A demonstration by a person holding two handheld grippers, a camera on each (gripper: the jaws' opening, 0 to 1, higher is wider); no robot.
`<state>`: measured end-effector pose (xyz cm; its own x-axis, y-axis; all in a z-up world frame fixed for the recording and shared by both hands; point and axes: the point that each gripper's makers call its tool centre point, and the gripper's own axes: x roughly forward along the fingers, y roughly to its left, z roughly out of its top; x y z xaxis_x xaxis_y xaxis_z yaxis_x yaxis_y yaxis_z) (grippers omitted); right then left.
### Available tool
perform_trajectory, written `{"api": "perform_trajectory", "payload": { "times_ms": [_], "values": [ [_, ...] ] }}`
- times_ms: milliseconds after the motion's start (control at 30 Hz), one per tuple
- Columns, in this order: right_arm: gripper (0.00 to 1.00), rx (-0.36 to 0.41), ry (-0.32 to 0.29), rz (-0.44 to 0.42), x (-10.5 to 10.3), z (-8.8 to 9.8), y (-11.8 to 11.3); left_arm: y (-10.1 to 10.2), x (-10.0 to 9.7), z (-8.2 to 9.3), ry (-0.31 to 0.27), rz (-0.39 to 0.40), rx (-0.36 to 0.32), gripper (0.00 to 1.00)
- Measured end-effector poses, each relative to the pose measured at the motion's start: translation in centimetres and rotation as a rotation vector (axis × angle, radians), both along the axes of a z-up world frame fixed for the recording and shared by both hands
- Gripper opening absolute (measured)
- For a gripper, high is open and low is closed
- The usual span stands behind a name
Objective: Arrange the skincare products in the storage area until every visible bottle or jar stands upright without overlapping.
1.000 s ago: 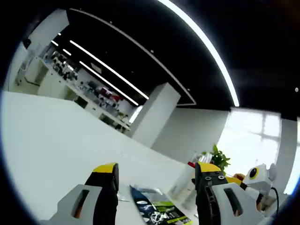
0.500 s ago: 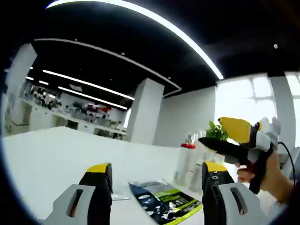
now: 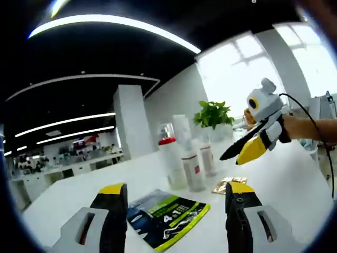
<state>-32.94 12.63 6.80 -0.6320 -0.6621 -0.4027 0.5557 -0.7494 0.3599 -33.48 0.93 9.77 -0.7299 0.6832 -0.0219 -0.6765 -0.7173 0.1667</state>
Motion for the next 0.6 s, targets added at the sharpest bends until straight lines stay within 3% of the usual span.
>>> {"api": "perform_trajectory", "payload": {
  "times_ms": [100, 167, 233, 300, 367, 400, 467, 600],
  "values": [
    [0.81, -0.129, -0.154, -0.001, 0.9, -0.2, 0.5, 2.0, 2.1, 0.1, 0.016, -0.117, -0.024, 0.59],
    [0.8, -0.228, -0.215, -0.007, 1.3, 0.7, 0.8, 3.2, 3.1, -0.1, 0.017, -0.17, -0.058, 0.45],
    [0.8, -0.321, -0.272, -0.009, 1.8, 1.6, 0.9, 4.4, 3.7, -0.4, -0.021, -0.201, -0.066, 0.31],
    [0.84, -0.375, -0.341, 0.001, 2.9, 1.8, 0.7, 5.9, 4.2, -1.2, -0.094, -0.247, -0.077, 0.23],
    [0.83, -0.39, -0.364, 0.009, 3.7, 1.6, 0.4, 6.9, 3.9, -2.5, -0.151, -0.242, -0.125, 0.23],
    [0.83, -0.39, -0.372, 0.011, 4.0, 1.6, 0.3, 7.9, 4.2, -3.7, -0.217, -0.263, -0.159, 0.23],
    [0.83, -0.387, -0.382, 0.011, 4.0, 1.5, 0.3, 8.6, 3.8, -4.6, -0.283, -0.235, -0.165, 0.21],
    [0.83, -0.358, -0.415, 0.006, 3.2, 0.9, 1.2, 9.6, 1.8, -4.9, -0.327, -0.187, -0.139, 0.17]
  ]
}}
